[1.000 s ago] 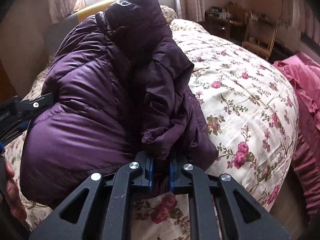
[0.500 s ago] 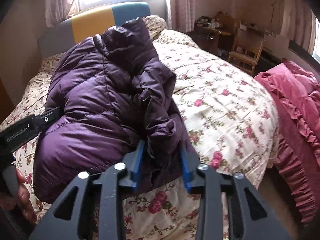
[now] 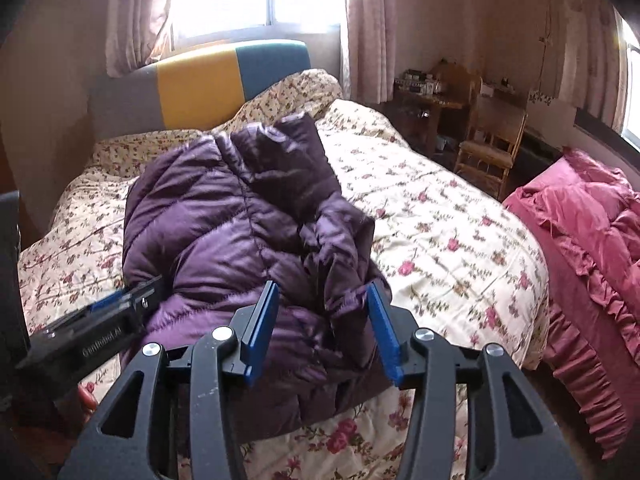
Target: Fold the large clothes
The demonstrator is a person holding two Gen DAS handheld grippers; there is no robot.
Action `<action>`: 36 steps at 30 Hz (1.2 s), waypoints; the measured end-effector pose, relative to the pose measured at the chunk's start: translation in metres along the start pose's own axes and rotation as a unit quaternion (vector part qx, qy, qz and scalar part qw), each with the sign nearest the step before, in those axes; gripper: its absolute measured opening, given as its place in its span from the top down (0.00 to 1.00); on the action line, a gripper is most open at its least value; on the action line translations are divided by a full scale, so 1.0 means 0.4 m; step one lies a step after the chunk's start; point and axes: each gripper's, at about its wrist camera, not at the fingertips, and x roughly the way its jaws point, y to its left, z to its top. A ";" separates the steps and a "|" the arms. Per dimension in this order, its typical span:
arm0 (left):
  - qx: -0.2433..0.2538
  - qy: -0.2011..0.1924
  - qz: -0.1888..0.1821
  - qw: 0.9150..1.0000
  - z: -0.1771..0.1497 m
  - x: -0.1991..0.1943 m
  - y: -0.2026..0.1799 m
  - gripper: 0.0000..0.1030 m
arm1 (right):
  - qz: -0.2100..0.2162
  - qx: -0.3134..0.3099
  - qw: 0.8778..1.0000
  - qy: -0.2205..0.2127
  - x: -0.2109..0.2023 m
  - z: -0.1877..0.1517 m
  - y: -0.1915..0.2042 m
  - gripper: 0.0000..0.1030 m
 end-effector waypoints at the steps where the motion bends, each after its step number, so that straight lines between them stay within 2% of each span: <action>1: 0.001 0.001 0.001 1.000 0.001 -0.001 -0.001 0.47 | -0.004 -0.003 1.000 -0.009 -0.005 0.005 -0.002 0.55; 3: 0.002 0.001 0.002 1.000 0.003 -0.001 0.000 0.47 | -0.003 -0.003 1.000 -0.021 -0.010 0.021 -0.005 0.55; 13: 0.014 0.003 0.010 1.000 0.007 -0.006 -0.010 0.47 | 0.011 -0.023 0.999 -0.021 0.017 0.047 0.044 0.57; 24: 0.032 0.006 0.014 0.999 0.013 -0.003 -0.024 0.47 | -0.015 -0.019 0.999 0.035 0.116 0.031 0.023 0.59; 36: 0.056 0.011 0.021 0.998 0.016 0.002 -0.045 0.47 | -0.016 -0.010 0.997 0.076 0.171 -0.016 -0.004 0.60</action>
